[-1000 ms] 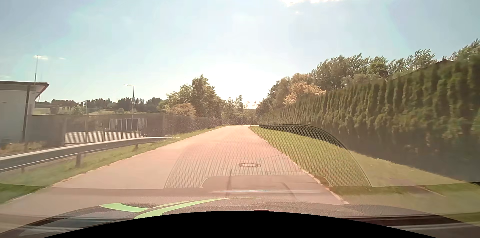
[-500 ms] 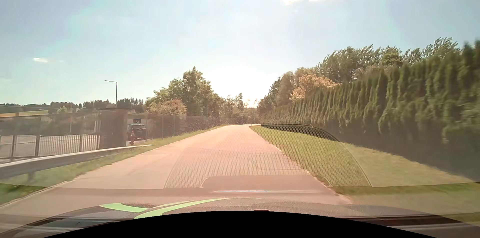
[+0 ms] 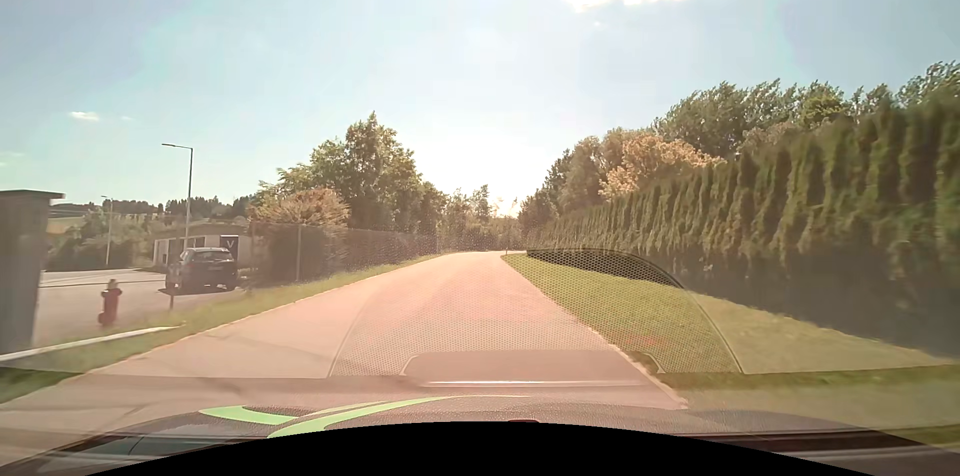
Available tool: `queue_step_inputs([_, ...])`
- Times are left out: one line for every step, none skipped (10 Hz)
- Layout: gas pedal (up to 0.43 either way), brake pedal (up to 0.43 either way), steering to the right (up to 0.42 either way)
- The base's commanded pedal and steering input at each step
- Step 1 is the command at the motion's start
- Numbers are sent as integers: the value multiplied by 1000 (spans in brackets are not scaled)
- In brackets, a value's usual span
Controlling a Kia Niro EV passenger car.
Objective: Follow the waypoints while adhering to traffic rules and regulations
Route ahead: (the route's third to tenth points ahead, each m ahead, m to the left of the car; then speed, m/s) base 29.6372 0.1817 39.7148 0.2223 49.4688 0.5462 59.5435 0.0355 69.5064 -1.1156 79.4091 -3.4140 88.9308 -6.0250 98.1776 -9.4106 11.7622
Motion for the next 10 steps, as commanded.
queue_step_inputs([150, 0, -2])
queue_step_inputs([150, 0, -1])
queue_step_inputs([150, 0, 0])
queue_step_inputs([150, 0, -1])
queue_step_inputs([138, 0, -1])
queue_step_inputs([138, 0, -2])
queue_step_inputs([130, 0, -2])
queue_step_inputs([130, 0, -2])
queue_step_inputs([118, 0, -2])
queue_step_inputs([87, 0, 0])
